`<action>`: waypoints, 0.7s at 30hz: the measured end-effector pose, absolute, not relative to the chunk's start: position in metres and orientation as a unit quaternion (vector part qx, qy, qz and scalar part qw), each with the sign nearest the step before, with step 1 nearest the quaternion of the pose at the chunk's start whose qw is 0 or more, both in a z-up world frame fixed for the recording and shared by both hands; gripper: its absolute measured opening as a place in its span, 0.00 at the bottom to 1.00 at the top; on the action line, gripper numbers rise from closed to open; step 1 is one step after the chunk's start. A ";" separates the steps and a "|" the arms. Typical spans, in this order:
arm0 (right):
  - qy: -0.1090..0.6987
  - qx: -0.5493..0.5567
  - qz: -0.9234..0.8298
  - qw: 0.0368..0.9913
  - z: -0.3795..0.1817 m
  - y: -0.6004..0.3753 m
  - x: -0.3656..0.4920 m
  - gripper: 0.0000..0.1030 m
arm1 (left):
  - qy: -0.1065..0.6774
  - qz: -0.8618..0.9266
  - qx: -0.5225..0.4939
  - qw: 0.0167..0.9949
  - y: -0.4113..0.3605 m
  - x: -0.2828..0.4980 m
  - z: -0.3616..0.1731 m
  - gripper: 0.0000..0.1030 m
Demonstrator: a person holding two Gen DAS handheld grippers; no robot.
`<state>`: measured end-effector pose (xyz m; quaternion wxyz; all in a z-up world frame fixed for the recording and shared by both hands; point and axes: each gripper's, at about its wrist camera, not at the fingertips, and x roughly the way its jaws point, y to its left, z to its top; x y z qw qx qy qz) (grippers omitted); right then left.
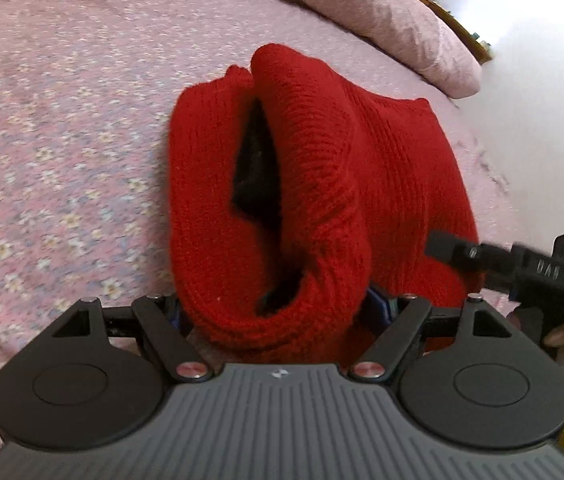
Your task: Fold small clothes
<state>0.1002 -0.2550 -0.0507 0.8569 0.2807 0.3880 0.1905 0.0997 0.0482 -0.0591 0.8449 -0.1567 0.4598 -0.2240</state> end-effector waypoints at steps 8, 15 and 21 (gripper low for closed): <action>0.374 0.213 0.202 0.880 -0.040 -0.231 0.107 0.62 | 0.437 -0.168 -0.113 0.876 0.059 0.084 -0.049 0.80; 0.370 0.204 0.176 0.889 -0.037 -0.220 0.102 0.73 | 0.378 -0.126 -0.074 0.914 0.062 0.058 -0.009 0.80; 0.352 0.221 0.128 0.901 -0.033 -0.217 0.084 0.76 | 0.364 -0.153 -0.071 0.916 0.047 0.057 0.006 0.75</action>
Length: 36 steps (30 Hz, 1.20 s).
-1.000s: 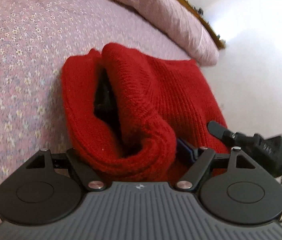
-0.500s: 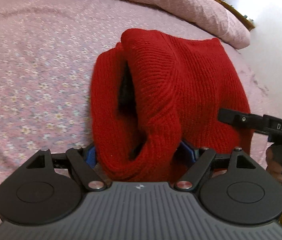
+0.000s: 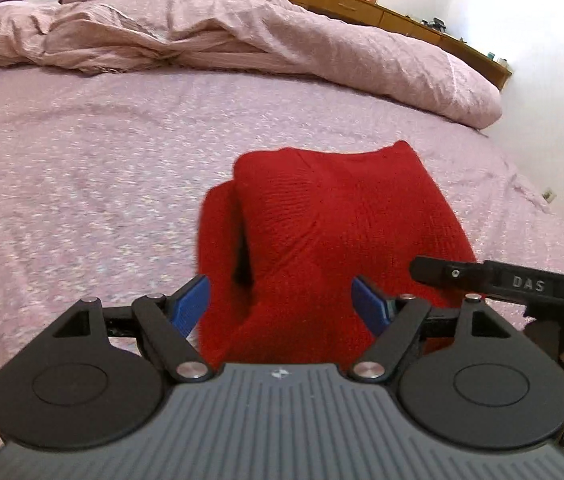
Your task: Fold small clothes
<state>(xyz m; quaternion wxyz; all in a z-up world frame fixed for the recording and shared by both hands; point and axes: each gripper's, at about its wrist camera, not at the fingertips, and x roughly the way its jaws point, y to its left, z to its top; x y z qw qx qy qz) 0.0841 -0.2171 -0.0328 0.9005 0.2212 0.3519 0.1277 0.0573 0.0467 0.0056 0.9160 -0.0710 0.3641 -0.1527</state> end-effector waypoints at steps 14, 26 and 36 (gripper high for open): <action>0.264 0.204 0.075 0.940 -0.005 -0.223 0.044 0.37 | 0.367 -0.139 -0.114 0.913 0.065 0.063 -0.004 0.21; 0.293 0.095 0.103 0.946 -0.027 -0.169 0.071 0.29 | 0.386 -0.091 -0.091 0.913 0.071 0.071 -0.029 0.28; 0.276 0.128 0.092 0.948 -0.010 -0.180 0.050 0.42 | 0.385 -0.067 -0.080 0.917 0.063 0.054 -0.006 0.71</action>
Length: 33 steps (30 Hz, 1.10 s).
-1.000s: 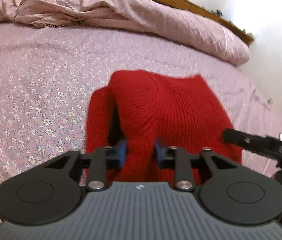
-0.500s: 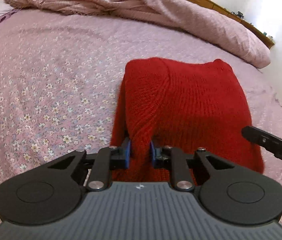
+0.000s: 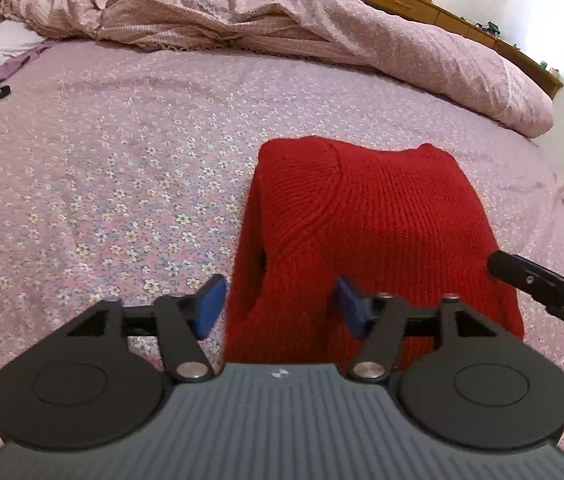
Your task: Fold small clothes
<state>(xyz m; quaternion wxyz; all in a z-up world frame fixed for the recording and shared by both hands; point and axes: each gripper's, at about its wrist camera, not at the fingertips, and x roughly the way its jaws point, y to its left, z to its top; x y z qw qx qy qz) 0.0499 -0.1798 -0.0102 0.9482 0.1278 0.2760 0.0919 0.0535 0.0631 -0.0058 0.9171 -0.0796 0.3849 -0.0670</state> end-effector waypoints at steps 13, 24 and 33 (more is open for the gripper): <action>0.274 0.157 0.078 0.946 0.007 -0.186 0.004 0.70 | 0.390 -0.081 -0.022 0.917 0.027 0.012 0.017 0.98; 0.300 0.156 0.069 0.938 0.004 -0.185 -0.025 0.70 | 0.415 -0.074 -0.004 0.907 0.014 -0.005 0.002 1.00; 0.334 0.158 0.065 0.927 -0.014 -0.180 -0.024 0.70 | 0.444 -0.066 0.005 0.894 0.010 0.001 -0.014 1.00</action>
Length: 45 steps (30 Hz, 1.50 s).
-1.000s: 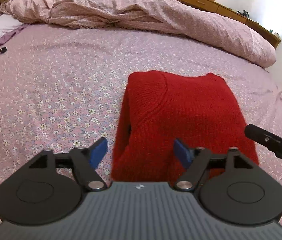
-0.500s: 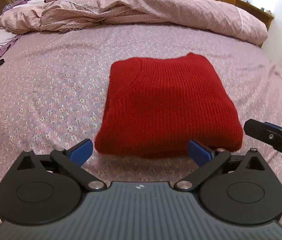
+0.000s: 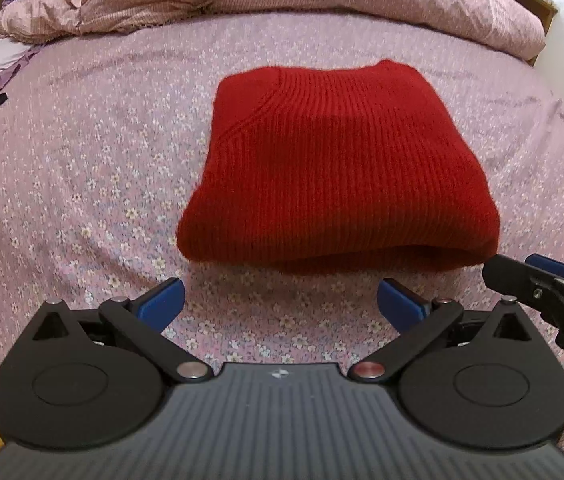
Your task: Fold small clothes
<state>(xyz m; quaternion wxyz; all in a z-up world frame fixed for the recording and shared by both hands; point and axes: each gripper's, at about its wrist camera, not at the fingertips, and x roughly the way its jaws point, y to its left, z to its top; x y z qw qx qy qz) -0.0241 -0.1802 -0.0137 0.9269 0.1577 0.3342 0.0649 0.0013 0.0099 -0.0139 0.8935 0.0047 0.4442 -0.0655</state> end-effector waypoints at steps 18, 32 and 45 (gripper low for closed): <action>0.362 0.162 0.064 0.916 -0.027 -0.177 -0.019 0.70 | 0.477 -0.056 0.004 0.877 0.010 0.010 -0.033 1.00; 0.362 0.162 0.063 0.916 -0.028 -0.177 -0.020 0.70 | 0.477 -0.056 0.006 0.877 0.008 0.010 -0.033 1.00; 0.363 0.162 0.063 0.915 -0.027 -0.177 -0.019 0.70 | 0.477 -0.056 0.006 0.877 0.008 0.010 -0.033 1.00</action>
